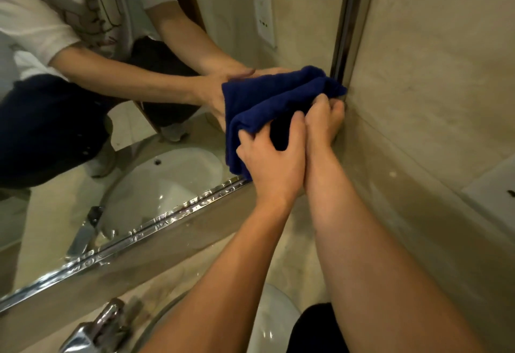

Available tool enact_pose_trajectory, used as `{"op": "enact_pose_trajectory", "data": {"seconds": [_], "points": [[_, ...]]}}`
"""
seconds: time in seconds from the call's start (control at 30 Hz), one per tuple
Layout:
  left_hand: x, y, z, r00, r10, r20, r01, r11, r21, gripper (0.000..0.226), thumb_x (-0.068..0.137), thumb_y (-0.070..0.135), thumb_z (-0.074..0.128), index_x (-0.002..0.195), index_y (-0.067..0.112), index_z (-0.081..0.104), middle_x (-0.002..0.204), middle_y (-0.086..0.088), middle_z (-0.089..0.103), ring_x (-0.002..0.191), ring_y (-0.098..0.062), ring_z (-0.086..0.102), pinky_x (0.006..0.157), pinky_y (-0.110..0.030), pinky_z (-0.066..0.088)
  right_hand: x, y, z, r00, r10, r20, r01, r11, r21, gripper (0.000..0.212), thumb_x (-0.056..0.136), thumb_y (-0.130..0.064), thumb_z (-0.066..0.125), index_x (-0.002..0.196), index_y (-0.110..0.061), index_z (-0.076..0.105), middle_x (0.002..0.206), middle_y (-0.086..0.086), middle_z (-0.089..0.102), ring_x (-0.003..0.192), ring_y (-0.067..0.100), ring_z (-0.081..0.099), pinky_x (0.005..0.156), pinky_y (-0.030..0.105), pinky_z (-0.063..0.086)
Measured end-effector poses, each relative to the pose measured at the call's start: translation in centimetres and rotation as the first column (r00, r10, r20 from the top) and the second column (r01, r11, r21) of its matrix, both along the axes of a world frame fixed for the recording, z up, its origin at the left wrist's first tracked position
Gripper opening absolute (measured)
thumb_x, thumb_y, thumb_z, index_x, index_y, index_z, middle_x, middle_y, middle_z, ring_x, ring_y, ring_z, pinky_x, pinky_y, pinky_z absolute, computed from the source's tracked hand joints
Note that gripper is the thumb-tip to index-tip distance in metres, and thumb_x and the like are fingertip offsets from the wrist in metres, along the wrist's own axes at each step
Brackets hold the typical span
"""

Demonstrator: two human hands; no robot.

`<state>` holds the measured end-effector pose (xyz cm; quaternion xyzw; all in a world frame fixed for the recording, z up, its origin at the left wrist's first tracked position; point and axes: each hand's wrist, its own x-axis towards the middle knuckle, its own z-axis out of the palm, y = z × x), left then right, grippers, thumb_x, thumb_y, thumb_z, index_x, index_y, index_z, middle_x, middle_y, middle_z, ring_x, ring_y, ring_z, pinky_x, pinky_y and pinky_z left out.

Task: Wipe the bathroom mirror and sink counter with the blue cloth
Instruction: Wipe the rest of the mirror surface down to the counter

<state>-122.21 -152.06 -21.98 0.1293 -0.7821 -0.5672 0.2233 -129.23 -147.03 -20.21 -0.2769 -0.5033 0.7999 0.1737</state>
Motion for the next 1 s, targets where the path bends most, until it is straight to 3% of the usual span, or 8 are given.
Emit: {"op": "enact_pose_trajectory", "data": {"seconds": [0.13, 0.2, 0.3, 0.4, 0.6, 0.7, 0.83, 1.0], "points": [[-0.5, 1.9, 0.5, 0.976, -0.175, 0.129, 0.170, 0.984, 0.047, 0.059, 0.081, 0.067, 0.055, 0.126, 0.030, 0.060, 0.129, 0.004, 0.042, 0.129, -0.023, 0.038, 0.111, -0.047, 0.037, -0.9, 2.3, -1.5, 0.998, 0.057, 0.016, -0.058, 0.996, 0.070, 0.020, 0.097, -0.003, 0.041, 0.114, -0.006, 0.049, 0.096, 0.009, 0.059, 0.080, 0.018, 0.059, 0.072, 0.032, 0.048], [-0.9, 1.9, 0.4, 0.974, -0.190, 0.121, 0.180, 0.979, 0.090, 0.057, 0.081, 0.071, 0.056, 0.122, 0.032, 0.063, 0.128, 0.005, 0.047, 0.126, -0.022, 0.044, 0.108, -0.047, 0.040, -0.8, 2.2, -2.1, 0.997, 0.072, -0.014, -0.070, 0.987, 0.144, 0.026, 0.097, -0.005, 0.042, 0.122, -0.007, 0.048, 0.106, 0.011, 0.061, 0.087, 0.021, 0.062, 0.078, 0.035, 0.051], [-1.4, 1.0, 0.9, 0.986, -0.127, 0.103, 0.105, 0.974, 0.199, 0.050, 0.082, 0.072, 0.056, 0.099, 0.028, 0.073, 0.100, 0.006, 0.070, 0.099, -0.014, 0.064, 0.091, -0.043, 0.053, -0.7, 1.3, -2.6, 1.000, 0.022, 0.007, -0.023, 0.975, 0.220, 0.031, 0.097, -0.011, 0.042, 0.128, -0.015, 0.045, 0.122, 0.012, 0.058, 0.100, 0.023, 0.060, 0.076, 0.032, 0.049], [-1.7, 0.3, 2.1, 0.987, -0.049, 0.153, 0.008, 0.966, 0.258, 0.040, 0.094, 0.050, 0.057, 0.072, 0.019, 0.070, 0.073, 0.003, 0.067, 0.079, -0.017, 0.064, 0.084, -0.043, 0.055, -0.2, 0.6, -3.4, 0.997, 0.068, 0.032, -0.073, 0.978, 0.193, 0.037, 0.099, -0.019, 0.042, 0.135, -0.022, 0.039, 0.132, 0.012, 0.050, 0.106, 0.022, 0.057, 0.076, 0.030, 0.045], [-2.1, -0.3, 2.2, 0.977, -0.007, 0.212, -0.060, 0.950, 0.306, 0.037, 0.092, 0.041, 0.060, 0.070, 0.013, 0.070, 0.077, -0.003, 0.073, 0.081, -0.024, 0.068, 0.082, -0.043, 0.056, 0.3, 0.3, -3.7, 0.984, 0.162, 0.074, -0.172, 0.972, 0.159, 0.042, 0.101, -0.011, 0.037, 0.140, -0.024, 0.030, 0.128, -0.002, 0.049, 0.114, 0.019, 0.056, 0.090, 0.037, 0.049], [-1.7, -0.1, 2.1, 0.980, 0.038, 0.197, -0.104, 0.936, 0.337, 0.035, 0.090, 0.039, 0.062, 0.064, 0.016, 0.066, 0.076, -0.006, 0.072, 0.080, -0.026, 0.068, 0.082, -0.046, 0.056, 1.0, 0.3, -3.1, 0.965, 0.239, 0.112, -0.255, 0.952, 0.167, 0.052, 0.100, -0.004, 0.034, 0.148, -0.022, 0.025, 0.135, 0.003, 0.050, 0.116, 0.022, 0.055, 0.097, 0.041, 0.049], [0.2, 0.1, 1.4, 0.988, 0.078, 0.130, -0.117, 0.939, 0.324, 0.040, 0.089, 0.045, 0.061, 0.064, 0.014, 0.067, 0.066, -0.004, 0.068, 0.072, -0.027, 0.066, 0.076, -0.051, 0.056, 1.2, 1.8, -0.8, 0.967, 0.219, 0.129, -0.242, 0.950, 0.199, 0.037, 0.093, -0.003, 0.039, 0.127, -0.016, 0.044, 0.124, 0.010, 0.059, 0.109, 0.026, 0.060, 0.096, 0.051, 0.051], [2.3, 2.9, 1.5, 0.996, 0.041, 0.083, -0.078, 0.857, 0.510, 0.042, 0.093, 0.038, 0.062, 0.054, 0.026, 0.068, 0.066, 0.001, 0.072, 0.061, -0.015, 0.065, 0.075, -0.045, 0.056, 2.2, 4.5, 0.4, 0.985, 0.107, 0.136, -0.164, 0.830, 0.533, 0.013, 0.093, -0.011, 0.043, 0.091, -0.023, 0.043, 0.097, 0.001, 0.058, 0.092, 0.022, 0.058, 0.088, 0.045, 0.050]]}}
